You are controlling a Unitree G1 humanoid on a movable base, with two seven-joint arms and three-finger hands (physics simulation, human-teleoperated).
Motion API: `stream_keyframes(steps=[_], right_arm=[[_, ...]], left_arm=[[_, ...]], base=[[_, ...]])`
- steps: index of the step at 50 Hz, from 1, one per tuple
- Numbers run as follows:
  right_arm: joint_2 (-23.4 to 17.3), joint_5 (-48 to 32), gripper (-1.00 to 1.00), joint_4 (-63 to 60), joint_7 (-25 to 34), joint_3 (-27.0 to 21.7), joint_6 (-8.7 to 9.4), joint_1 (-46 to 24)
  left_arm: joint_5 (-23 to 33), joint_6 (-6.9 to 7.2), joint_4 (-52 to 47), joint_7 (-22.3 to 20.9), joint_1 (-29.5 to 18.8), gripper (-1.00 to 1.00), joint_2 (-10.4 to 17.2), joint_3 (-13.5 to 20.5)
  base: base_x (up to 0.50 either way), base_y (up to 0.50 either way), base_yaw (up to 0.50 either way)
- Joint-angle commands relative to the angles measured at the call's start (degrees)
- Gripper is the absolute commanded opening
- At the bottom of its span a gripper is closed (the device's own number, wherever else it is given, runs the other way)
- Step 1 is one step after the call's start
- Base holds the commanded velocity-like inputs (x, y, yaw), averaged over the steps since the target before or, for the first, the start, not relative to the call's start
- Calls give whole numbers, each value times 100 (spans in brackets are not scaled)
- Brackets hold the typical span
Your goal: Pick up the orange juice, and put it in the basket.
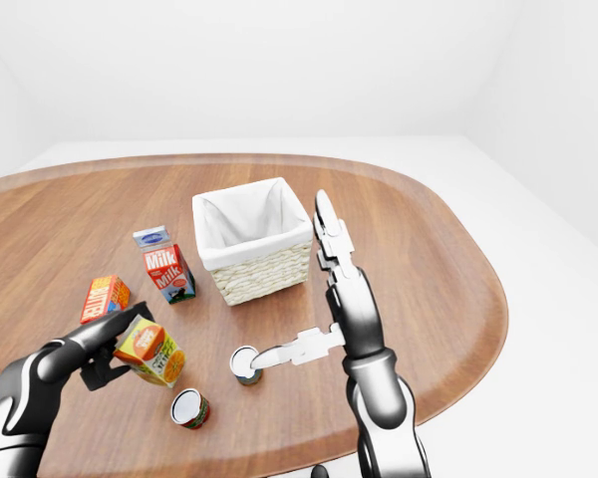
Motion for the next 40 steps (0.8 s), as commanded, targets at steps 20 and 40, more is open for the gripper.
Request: stream_keyframes(steps=[20,40], right_arm=[[-5,7,100,-33,12,-18,0,15],[10,-25,100,-58,-23,45,0,-37]], left_arm=[[-880,-3,-1587,0,174,-100,37,803],[-1611,-3,-3028,0,625,-100,-190,1576]], base=[[0,0,0],[0,0,0]])
